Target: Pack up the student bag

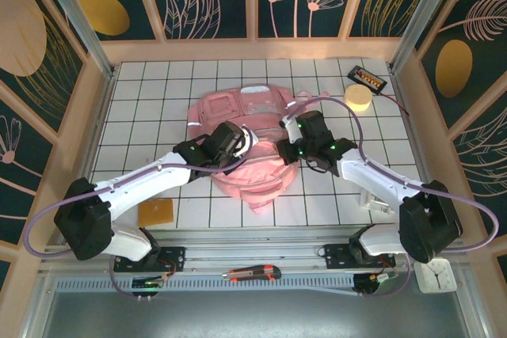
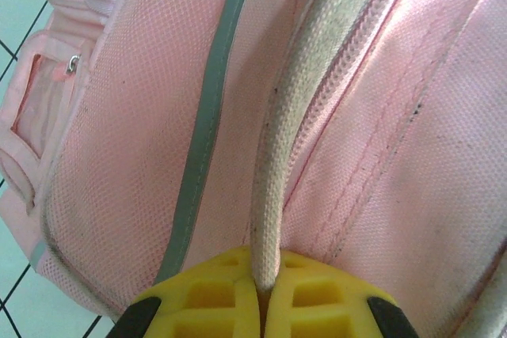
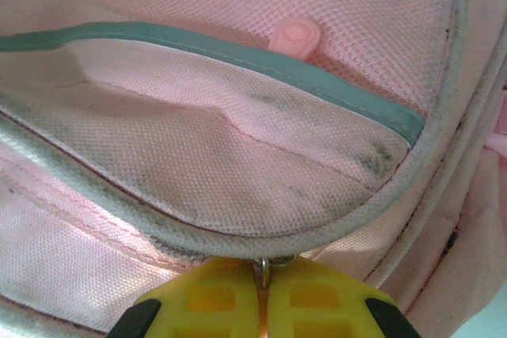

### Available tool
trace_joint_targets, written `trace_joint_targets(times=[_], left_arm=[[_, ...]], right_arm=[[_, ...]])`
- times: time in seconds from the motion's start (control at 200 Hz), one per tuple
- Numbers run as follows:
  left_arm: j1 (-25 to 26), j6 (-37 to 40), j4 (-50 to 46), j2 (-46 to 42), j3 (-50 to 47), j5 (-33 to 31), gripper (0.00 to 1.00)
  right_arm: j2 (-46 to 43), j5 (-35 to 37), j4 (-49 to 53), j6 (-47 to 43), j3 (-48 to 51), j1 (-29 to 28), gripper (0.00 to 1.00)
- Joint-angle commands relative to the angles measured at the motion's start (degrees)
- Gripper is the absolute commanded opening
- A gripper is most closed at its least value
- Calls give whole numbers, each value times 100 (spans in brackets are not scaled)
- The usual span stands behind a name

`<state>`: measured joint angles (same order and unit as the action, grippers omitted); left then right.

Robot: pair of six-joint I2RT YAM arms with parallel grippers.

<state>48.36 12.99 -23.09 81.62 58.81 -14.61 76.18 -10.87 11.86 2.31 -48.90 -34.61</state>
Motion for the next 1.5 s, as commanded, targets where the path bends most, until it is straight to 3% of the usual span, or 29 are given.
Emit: trace_joint_targets(times=[0.0,0.095,0.285,0.425,0.656,0.771,0.916,0.971,1.086,1.306,1.496], left_arm=[[321,163,1173,-228,158,655,0],[481,477,887,-111,192,629,0],[579,852,780,-43,69,296,0],[593,1117,672,-129,-66,199,0],[586,1226,681,-263,-155,131,0],[585,1140,740,-322,-140,247,0],[585,1087,836,-439,-176,301,0],[587,1082,846,-462,-186,318,0],[579,1024,853,-479,-143,395,0],[592,825,971,-383,-26,566,0],[591,663,1155,-267,141,696,0]], right_arm=[[-181,-489,-691,122,-50,-176,0],[-2,-1308,-613,321,-342,-108,0],[328,-3913,-937,1432,-555,114,0],[505,-4989,-781,1748,-568,281,0],[825,-4779,107,1702,-775,783,0],[815,-4535,-181,1943,-607,786,16],[794,-4173,-340,2080,-388,781,21],[799,-4033,-292,2052,-366,784,17],[738,-3705,-186,1941,-383,718,0],[697,-3306,-368,2192,-474,377,0],[569,-3090,-561,2930,-392,-89,0]])
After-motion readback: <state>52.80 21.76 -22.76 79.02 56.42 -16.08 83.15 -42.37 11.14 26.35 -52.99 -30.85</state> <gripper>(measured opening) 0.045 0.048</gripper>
